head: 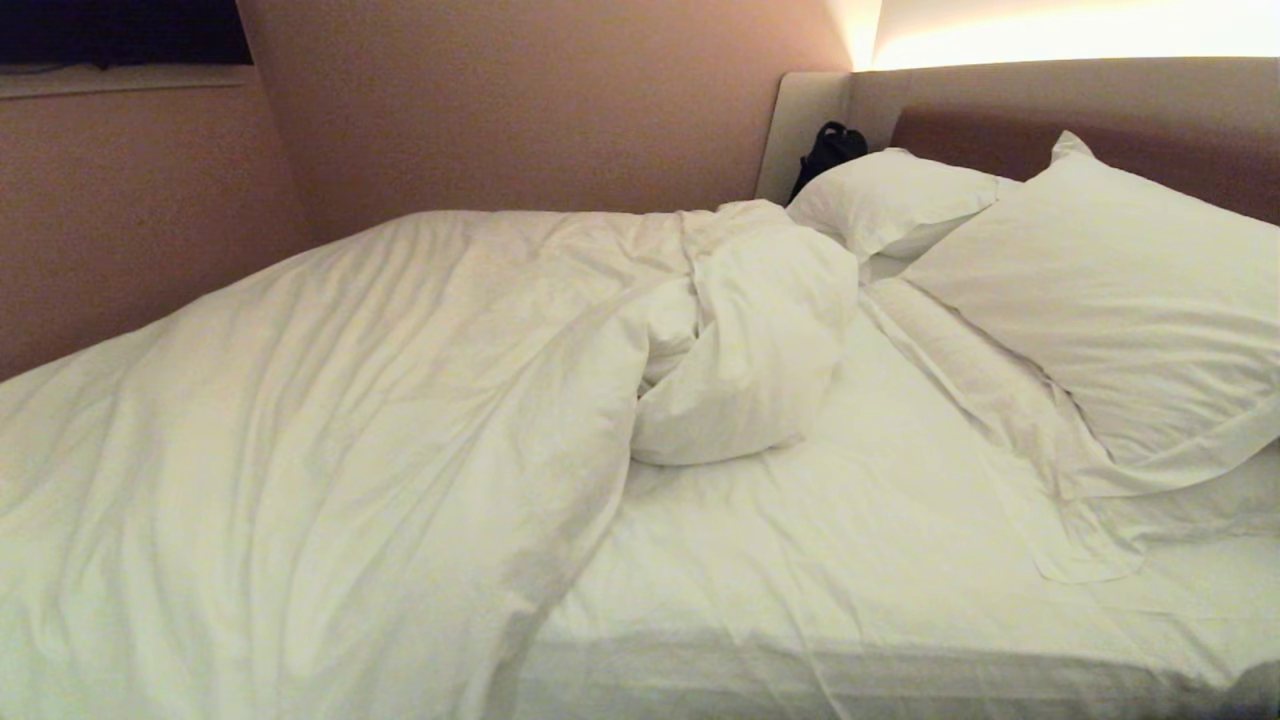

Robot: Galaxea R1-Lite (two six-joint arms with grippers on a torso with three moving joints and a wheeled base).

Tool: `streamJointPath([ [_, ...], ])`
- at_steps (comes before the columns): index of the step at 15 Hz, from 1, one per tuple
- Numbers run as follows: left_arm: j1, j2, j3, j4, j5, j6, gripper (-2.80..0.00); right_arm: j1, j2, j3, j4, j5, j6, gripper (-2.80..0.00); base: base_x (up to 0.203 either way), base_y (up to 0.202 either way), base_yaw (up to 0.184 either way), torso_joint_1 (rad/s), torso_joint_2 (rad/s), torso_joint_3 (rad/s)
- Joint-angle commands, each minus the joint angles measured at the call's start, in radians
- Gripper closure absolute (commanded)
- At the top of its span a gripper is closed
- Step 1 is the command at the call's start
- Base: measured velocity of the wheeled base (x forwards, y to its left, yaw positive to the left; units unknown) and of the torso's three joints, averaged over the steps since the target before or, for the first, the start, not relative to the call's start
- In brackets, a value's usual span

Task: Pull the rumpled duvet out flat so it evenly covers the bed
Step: Flatten the corners of the folded blanket

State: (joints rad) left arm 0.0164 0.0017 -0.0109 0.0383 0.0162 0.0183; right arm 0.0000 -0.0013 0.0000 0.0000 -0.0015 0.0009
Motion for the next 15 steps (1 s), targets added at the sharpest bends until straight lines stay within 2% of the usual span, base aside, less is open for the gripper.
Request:
streamJointPath([
  [1,0.0,0.0,0.0,0.0,0.001,0.0,0.0,-0.002,0.001,0.0,0.0,0.0,-0.001,0.0,0.0,0.0,0.0,0.0,0.0,0.0],
  [15,0.0,0.0,0.0,0.0,0.001,0.0,0.0,-0.001,0.001,0.0,0.0,0.0,0.001,0.0,0.0,0.0,0.0,0.0,0.0,0.0],
])
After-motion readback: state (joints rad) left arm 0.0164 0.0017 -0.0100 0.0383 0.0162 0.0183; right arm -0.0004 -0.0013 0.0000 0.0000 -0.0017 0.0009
